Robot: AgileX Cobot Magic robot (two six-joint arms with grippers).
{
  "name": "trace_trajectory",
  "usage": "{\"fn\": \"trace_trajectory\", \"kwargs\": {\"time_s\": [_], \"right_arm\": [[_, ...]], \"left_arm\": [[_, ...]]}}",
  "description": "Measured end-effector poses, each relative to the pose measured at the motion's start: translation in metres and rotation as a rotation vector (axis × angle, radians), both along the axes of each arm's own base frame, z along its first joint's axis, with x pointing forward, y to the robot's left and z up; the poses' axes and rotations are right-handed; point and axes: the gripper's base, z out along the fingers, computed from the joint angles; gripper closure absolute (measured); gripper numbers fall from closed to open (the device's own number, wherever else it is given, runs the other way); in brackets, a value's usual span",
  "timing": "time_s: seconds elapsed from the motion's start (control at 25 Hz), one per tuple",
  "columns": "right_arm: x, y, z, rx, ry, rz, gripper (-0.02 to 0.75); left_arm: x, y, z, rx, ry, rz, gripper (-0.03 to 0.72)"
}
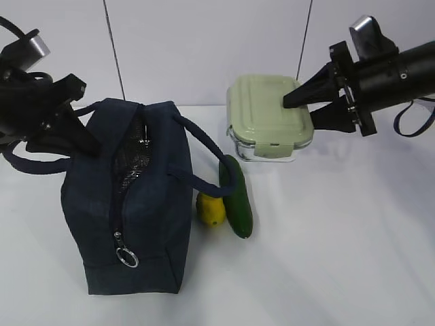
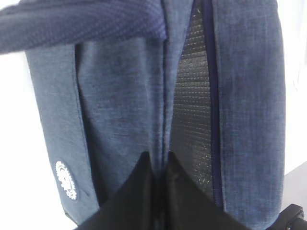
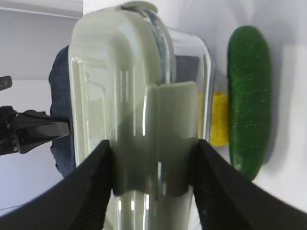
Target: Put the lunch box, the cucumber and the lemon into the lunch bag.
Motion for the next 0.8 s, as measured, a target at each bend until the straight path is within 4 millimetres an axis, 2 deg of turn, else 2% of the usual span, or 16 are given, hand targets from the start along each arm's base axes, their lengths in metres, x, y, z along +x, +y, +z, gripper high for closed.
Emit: {"fn": "trace_trajectory", "kwargs": {"time_s": [0.24, 0.44, 0.6, 0.8], "right_arm": [[-0.001, 0.026, 0.007, 0.022, 0.027, 0.039, 0.372], [0.006, 0.040, 0.031, 0.040, 0.004, 0.041, 0.372], [0.008, 0.059, 0.049, 0.059, -0.002, 0.061, 0.372], [0.002, 0.080, 0.055, 0.059, 0.028, 0.101, 0.372]], "left_arm": [[0.000, 0.000, 0.000, 0.000, -0.001, -0.002, 0.687], [0.000, 0.000, 0.000, 0.000, 0.000, -0.003, 0.687], [0.000, 0.000, 0.000, 0.000, 0.000, -0.003, 0.687], [0.000, 0.000, 0.000, 0.000, 0.000, -0.003, 0.687]]}}
